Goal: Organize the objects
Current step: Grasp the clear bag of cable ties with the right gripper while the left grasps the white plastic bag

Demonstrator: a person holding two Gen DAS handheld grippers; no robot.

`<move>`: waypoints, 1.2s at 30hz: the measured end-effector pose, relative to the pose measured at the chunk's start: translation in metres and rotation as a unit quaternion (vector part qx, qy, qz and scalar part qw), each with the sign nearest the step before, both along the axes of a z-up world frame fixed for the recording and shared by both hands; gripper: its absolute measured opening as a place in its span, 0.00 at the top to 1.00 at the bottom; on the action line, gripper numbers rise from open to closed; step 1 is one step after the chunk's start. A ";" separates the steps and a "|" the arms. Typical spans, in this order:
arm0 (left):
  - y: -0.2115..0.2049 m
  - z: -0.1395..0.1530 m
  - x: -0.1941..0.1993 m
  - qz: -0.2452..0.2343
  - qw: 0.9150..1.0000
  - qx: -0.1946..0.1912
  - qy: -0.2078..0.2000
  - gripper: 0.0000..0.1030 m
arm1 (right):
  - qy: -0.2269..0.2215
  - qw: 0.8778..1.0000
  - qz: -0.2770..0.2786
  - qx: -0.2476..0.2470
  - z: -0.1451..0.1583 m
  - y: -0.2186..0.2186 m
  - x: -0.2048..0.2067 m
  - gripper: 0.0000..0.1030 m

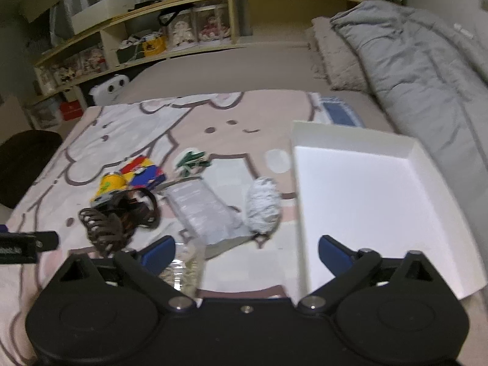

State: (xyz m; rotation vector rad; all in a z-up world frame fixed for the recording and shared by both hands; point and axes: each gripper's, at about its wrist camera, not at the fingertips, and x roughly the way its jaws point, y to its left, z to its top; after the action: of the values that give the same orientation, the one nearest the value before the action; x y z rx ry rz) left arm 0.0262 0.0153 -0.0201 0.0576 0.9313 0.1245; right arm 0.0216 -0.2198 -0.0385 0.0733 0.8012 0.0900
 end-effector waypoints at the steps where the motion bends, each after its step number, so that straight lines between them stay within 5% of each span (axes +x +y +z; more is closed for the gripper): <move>1: 0.001 -0.001 -0.001 0.001 1.000 -0.001 0.002 0.00 | 0.006 1.000 0.005 0.014 -0.003 0.001 0.002 0.12; 8: 0.000 -0.001 -0.006 0.000 1.000 0.004 -0.027 0.00 | 0.067 0.992 0.022 0.105 -0.035 0.013 0.019 0.29; 14: 0.005 -0.011 0.002 0.000 0.999 -0.050 -0.008 0.00 | 0.112 0.986 0.031 0.122 -0.065 0.022 0.028 0.41; 18: 0.001 -0.018 0.006 -0.014 0.998 -0.053 0.003 0.01 | 0.134 0.981 0.031 0.134 -0.080 0.023 0.032 0.53; 20: -0.003 -0.023 0.007 -0.033 0.998 -0.054 0.012 0.07 | 0.138 0.979 0.035 0.149 -0.084 0.021 0.033 0.62; 30: -0.013 -0.048 0.011 -0.083 0.992 -0.075 0.064 0.67 | 0.131 0.980 0.051 0.141 -0.074 0.021 0.028 0.85; 36: -0.012 -0.058 0.020 -0.075 0.991 -0.080 0.078 0.71 | 0.135 0.982 0.062 0.120 -0.067 0.016 0.023 0.89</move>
State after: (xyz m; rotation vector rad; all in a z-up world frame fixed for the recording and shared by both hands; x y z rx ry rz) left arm 0.0464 0.0031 -0.0785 -0.0120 1.0872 -0.0955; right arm 0.0447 -0.2037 -0.1056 0.2693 1.0646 0.2995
